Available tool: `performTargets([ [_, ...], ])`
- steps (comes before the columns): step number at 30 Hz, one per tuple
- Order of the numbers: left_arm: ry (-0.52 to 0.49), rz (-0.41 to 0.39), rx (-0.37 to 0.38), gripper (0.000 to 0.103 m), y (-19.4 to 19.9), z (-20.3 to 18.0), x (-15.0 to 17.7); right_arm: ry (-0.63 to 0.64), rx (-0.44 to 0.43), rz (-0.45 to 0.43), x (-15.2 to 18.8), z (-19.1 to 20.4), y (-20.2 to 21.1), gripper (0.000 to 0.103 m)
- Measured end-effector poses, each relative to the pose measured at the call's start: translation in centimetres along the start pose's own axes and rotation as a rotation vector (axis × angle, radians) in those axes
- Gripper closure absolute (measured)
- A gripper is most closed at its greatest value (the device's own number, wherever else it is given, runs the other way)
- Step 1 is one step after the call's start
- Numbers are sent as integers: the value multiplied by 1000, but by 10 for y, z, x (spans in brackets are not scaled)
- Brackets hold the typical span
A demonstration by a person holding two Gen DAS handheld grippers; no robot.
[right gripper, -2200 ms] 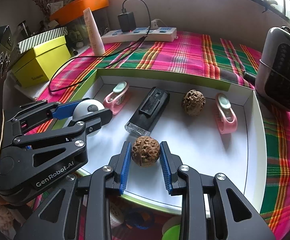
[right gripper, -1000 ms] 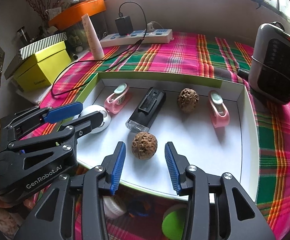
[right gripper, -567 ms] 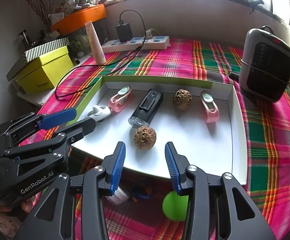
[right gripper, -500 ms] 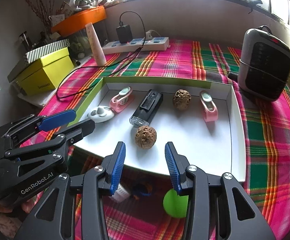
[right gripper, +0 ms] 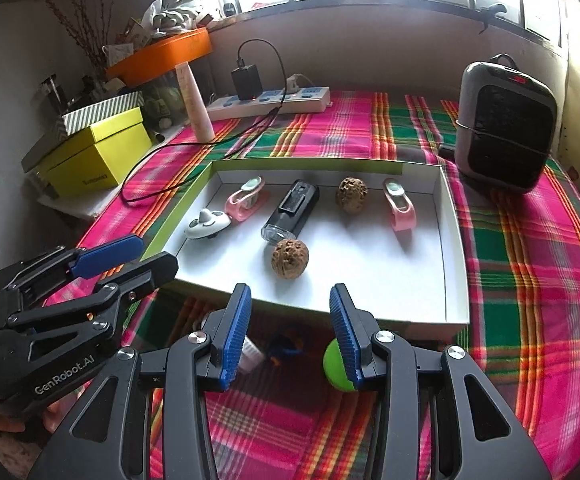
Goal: Organize objects
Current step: 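Withdraw both open tools from the box toward remaining loose items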
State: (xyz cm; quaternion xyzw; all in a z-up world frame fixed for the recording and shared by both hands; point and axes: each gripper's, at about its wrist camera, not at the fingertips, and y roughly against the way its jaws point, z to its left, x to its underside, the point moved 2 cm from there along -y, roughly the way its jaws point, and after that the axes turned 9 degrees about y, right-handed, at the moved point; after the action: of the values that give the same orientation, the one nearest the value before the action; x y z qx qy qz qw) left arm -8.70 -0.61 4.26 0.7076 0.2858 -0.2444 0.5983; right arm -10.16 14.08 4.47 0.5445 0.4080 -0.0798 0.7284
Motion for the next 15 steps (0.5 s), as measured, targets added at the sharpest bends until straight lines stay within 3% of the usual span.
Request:
performTargets([
  [15, 3, 21, 39, 61, 11, -10, 23, -3, 31, -35, 22, -4, 24, 61],
])
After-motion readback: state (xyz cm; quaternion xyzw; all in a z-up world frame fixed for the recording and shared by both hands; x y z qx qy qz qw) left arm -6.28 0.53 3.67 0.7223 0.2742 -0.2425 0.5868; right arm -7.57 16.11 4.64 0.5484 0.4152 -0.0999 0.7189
